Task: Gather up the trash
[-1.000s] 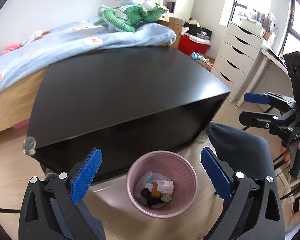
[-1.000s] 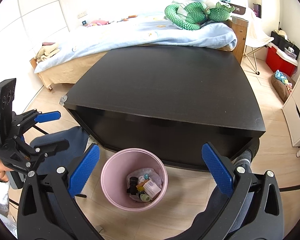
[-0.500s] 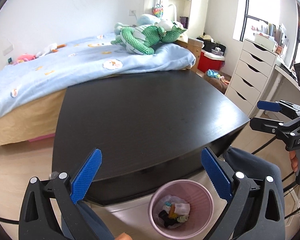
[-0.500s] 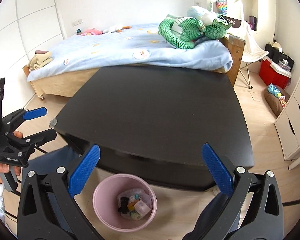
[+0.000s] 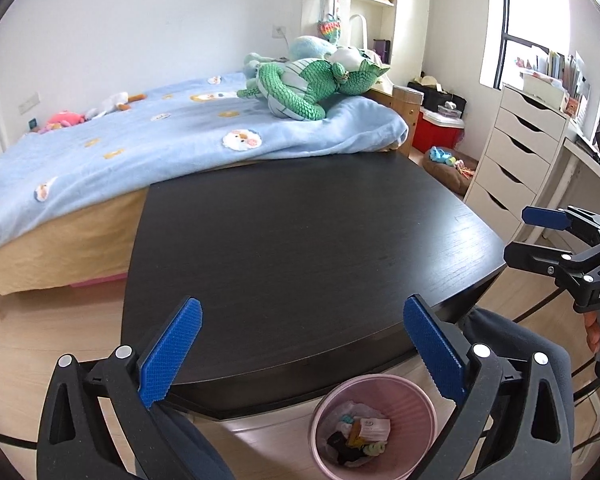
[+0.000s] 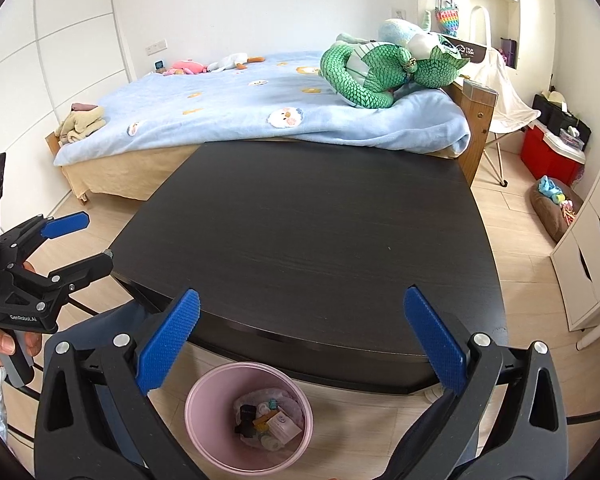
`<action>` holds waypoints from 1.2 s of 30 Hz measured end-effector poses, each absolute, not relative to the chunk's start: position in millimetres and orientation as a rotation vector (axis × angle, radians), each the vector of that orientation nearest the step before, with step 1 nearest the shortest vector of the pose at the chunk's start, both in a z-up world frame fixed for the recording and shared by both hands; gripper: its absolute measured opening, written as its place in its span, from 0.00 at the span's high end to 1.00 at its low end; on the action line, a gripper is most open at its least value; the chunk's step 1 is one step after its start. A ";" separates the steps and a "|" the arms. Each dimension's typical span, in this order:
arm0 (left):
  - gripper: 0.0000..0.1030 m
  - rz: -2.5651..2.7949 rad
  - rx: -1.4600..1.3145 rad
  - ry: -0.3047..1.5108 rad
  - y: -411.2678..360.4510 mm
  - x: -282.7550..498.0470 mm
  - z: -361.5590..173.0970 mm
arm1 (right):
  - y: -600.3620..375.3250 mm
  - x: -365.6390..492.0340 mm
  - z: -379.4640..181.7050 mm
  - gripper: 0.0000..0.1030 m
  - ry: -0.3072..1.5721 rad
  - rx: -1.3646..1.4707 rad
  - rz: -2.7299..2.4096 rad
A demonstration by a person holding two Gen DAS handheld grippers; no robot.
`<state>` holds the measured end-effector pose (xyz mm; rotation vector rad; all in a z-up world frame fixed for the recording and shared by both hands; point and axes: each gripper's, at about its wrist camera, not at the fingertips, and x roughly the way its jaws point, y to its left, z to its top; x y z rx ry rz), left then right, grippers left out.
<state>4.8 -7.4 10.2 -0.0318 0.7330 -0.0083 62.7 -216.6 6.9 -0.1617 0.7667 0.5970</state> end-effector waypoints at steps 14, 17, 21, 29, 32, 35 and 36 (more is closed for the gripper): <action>0.06 0.009 -0.028 0.705 -6.6 3.1 16.2 | -215.8 64.3 10.1 0.03 0.761 -0.174 0.587; 0.06 0.010 -0.031 0.703 -6.8 3.4 16.8 | -216.0 64.4 9.7 0.03 0.760 -0.174 0.588; 0.06 0.011 -0.031 0.704 -6.7 3.4 16.9 | -215.9 64.6 9.8 0.03 0.760 -0.174 0.587; 0.06 0.010 -0.030 0.706 -5.9 3.9 17.1 | -216.1 65.3 9.8 0.03 0.759 -0.175 0.586; 0.06 0.010 -0.030 0.706 -5.9 3.9 17.1 | -216.2 65.3 9.8 0.03 0.760 -0.176 0.586; 0.06 0.010 -0.030 0.707 -5.8 4.1 16.9 | -216.1 65.1 9.9 0.03 0.759 -0.175 0.587; 0.06 0.010 -0.030 0.707 -5.8 4.1 17.0 | -216.1 65.1 9.9 0.03 0.759 -0.175 0.587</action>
